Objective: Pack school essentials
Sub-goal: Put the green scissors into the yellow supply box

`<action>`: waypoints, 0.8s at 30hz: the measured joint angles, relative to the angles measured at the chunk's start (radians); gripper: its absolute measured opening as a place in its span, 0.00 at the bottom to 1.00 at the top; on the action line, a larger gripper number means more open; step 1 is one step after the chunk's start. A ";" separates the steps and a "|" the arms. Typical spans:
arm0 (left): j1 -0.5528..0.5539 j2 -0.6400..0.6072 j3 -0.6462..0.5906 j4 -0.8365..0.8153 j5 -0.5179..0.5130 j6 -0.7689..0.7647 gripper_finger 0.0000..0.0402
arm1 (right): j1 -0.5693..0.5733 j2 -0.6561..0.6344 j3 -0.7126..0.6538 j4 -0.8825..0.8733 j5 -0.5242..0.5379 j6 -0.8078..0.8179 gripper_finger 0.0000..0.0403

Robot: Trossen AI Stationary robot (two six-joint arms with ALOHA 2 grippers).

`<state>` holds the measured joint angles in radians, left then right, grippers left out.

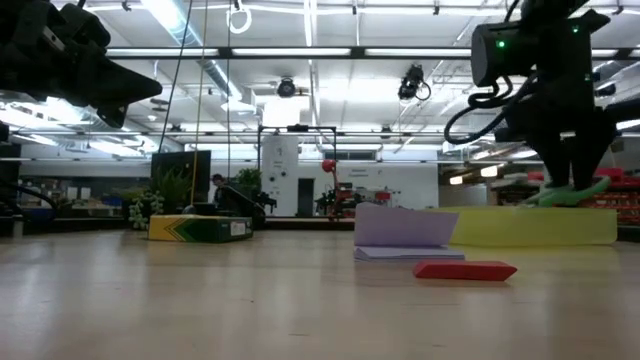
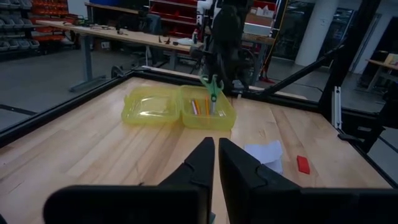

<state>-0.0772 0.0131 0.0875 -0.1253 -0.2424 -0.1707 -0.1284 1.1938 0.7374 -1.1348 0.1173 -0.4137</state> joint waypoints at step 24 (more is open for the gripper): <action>0.000 0.000 0.000 0.000 0.000 0.000 0.09 | -0.002 0.016 -0.062 0.149 -0.014 -0.062 0.24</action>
<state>-0.0772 0.0131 0.0875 -0.1253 -0.2423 -0.1707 -0.1307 1.2098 0.6752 -0.9861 0.1036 -0.4759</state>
